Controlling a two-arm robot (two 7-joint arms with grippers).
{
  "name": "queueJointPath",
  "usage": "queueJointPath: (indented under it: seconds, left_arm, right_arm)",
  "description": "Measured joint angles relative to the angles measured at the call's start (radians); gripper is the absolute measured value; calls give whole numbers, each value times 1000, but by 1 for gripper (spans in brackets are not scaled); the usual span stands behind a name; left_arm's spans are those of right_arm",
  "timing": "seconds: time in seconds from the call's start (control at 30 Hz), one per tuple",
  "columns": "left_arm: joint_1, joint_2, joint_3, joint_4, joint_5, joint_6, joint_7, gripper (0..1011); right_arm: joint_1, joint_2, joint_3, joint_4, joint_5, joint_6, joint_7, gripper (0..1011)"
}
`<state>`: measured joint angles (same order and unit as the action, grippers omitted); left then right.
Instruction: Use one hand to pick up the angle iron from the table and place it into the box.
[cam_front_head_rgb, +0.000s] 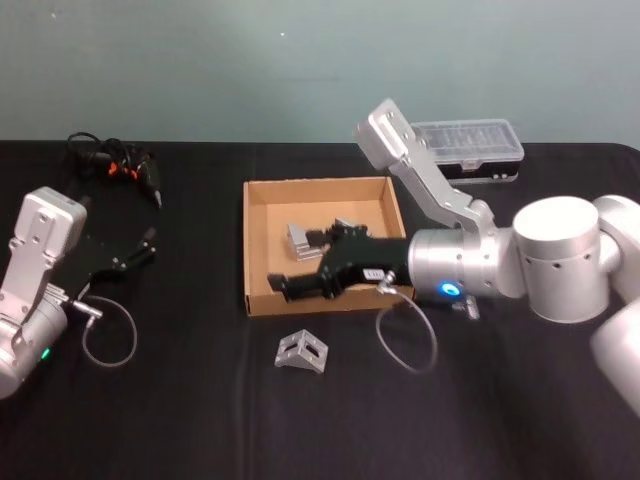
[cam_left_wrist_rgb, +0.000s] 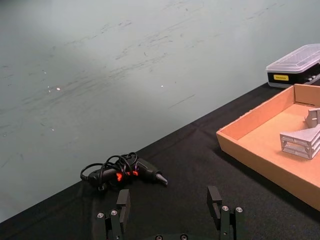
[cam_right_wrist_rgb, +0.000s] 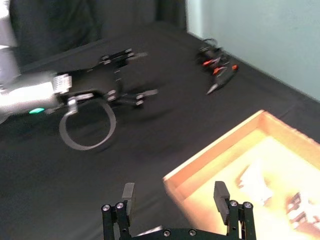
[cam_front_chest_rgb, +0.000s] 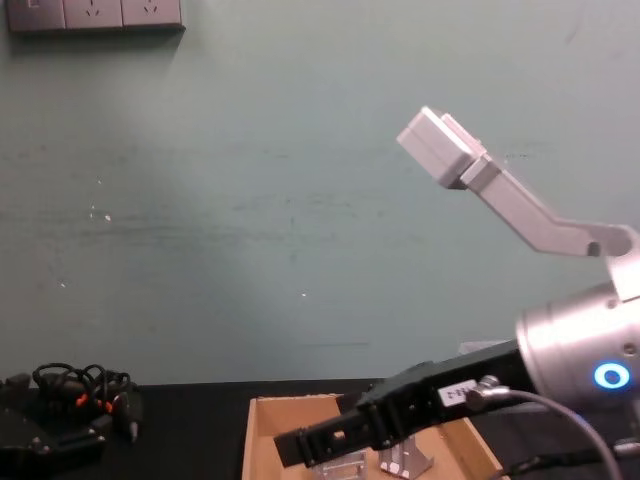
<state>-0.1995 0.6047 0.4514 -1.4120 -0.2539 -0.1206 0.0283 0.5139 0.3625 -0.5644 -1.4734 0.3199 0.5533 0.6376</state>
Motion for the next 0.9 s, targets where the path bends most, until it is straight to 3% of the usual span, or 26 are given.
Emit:
queueJointPath:
  seconds: [0.33, 0.53, 0.67, 0.9]
  left_arm:
    - [0, 0, 0, 0, 0, 0, 0, 1011]
    - [0, 0, 0, 0, 0, 0, 0, 1011]
    - [0, 0, 0, 0, 0, 0, 0, 1011]
    - [0, 0, 0, 0, 0, 0, 0, 1011]
  right_arm:
    - [-42, 115, -12, -159, 47, 112, 53, 1002]
    - [-35, 181, -60, -203, 54, 149, 103, 1002]
    - [-22, 193, -93, -197, 52, 155, 122, 1002]
    - [-13, 187, -119, -172, 52, 157, 113, 1002]
